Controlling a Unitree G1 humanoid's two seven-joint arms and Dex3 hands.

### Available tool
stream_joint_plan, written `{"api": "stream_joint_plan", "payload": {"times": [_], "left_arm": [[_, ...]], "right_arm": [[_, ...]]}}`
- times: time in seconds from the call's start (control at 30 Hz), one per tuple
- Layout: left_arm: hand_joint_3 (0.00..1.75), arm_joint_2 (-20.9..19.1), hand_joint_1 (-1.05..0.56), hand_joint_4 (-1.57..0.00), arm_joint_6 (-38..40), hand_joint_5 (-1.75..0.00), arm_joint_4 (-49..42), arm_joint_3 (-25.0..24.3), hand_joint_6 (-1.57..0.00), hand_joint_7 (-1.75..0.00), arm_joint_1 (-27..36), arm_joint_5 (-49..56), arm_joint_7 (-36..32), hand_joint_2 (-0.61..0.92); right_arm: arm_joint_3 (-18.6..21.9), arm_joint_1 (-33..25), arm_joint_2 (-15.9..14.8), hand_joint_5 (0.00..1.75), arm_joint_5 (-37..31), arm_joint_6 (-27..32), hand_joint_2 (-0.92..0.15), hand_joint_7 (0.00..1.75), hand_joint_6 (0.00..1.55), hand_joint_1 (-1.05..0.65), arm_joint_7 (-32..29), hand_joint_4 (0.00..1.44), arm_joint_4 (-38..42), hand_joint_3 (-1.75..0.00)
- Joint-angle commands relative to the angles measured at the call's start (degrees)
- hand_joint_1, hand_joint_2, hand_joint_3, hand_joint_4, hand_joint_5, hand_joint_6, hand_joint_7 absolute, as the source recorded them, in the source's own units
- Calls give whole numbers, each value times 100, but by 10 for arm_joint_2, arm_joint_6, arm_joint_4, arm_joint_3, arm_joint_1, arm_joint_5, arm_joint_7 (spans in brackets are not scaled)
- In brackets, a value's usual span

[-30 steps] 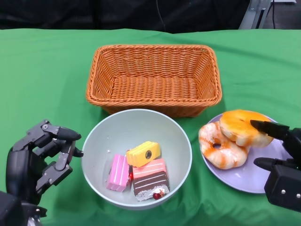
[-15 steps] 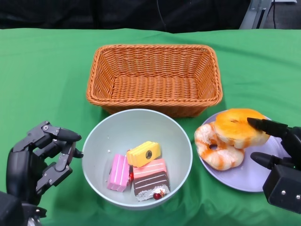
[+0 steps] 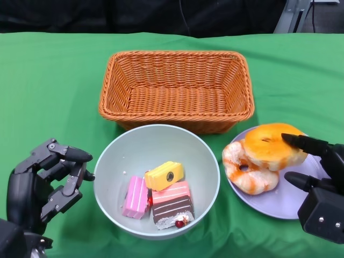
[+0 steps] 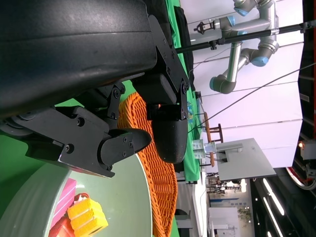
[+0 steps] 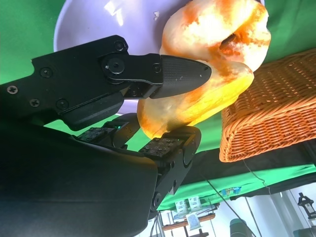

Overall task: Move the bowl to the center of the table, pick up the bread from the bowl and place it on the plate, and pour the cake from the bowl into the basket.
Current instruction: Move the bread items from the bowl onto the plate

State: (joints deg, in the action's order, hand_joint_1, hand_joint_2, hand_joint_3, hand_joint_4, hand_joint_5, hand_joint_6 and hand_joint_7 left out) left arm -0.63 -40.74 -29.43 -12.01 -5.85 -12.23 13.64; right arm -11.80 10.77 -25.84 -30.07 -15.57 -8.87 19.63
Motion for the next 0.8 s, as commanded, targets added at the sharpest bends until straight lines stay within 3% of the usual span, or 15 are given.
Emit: {"api": "stream_joint_plan", "payload": {"times": [0.03, 0.57, 0.8], "left_arm": [[63, -11, -6, -74, -7, -148, -3, -7, -85, -103, -2, -8, 3, 80], [55, -19, -7, -73, -4, -151, -4, -7, -85, -102, 1, -13, 8, 83], [54, -19, -7, -73, -2, -152, -3, -6, -86, -103, 1, -16, 10, 84]], "right_arm": [[7, -6, 0, 0, -3, 2, -92, 0, 52, -92, -5, 57, -4, -45], [21, -32, 27, 0, -15, 59, -92, 0, 53, -93, -24, 56, -55, -50], [28, -35, 37, 1, -22, 51, -92, 1, 54, -93, -53, 57, -55, -49]]}}
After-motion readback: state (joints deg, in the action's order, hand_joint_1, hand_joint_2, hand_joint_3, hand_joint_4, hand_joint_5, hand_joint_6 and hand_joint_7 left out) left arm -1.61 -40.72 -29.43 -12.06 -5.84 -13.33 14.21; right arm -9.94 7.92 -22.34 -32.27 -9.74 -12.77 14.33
